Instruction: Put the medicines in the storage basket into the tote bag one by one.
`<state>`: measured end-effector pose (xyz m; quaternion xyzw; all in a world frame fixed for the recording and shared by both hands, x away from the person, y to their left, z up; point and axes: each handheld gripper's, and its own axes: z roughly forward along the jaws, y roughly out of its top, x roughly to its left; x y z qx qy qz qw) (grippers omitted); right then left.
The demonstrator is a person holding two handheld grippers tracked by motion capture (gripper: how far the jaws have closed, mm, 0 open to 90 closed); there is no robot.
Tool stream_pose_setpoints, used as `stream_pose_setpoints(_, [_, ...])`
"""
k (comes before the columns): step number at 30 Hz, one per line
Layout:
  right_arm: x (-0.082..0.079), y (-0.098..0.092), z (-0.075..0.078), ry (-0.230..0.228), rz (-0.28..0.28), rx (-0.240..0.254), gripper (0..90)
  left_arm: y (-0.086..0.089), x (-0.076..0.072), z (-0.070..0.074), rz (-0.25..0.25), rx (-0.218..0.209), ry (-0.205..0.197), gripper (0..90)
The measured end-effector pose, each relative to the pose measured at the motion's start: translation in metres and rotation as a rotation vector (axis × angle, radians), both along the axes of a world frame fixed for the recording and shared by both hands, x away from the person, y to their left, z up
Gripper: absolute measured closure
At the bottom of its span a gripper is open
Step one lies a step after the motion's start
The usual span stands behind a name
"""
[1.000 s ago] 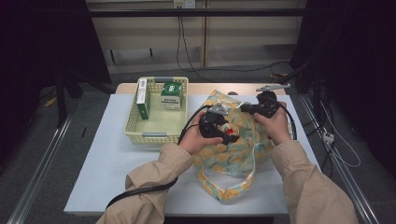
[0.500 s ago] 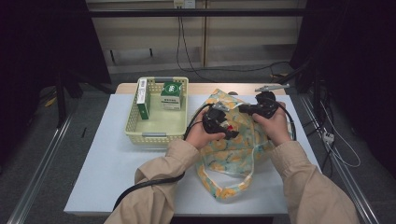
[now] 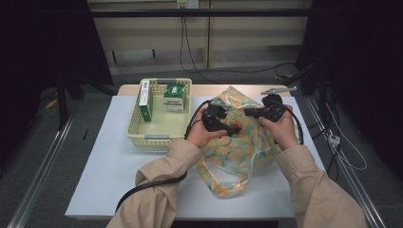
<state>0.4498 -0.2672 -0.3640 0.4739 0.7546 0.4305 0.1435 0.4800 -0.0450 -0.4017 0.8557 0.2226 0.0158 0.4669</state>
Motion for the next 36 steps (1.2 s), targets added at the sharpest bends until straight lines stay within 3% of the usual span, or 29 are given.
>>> stream_pose_setpoints(8, [-0.005, 0.007, -0.004, 0.009, 0.01, -0.009, 90.0, 0.033, -0.014, 0.023, -0.008, 0.013, -0.023, 9.0])
stream_pose_setpoints(15, [-0.008, 0.008, -0.006, 0.013, 0.006, -0.012, 90.0, 0.065, -0.016, 0.041, 0.003, 0.017, -0.044, 8.8])
stream_pose_setpoints(27, [-0.008, 0.006, -0.009, 0.02, 0.011, -0.009, 90.0, 0.104, 0.009, 0.059, 0.081, 0.053, -0.065, 7.3])
stream_pose_setpoints(36, [-0.009, 0.004, -0.008, 0.017, 0.015, -0.005, 90.0, 0.12, 0.035, 0.057, 0.147, 0.093, -0.075, 6.1])
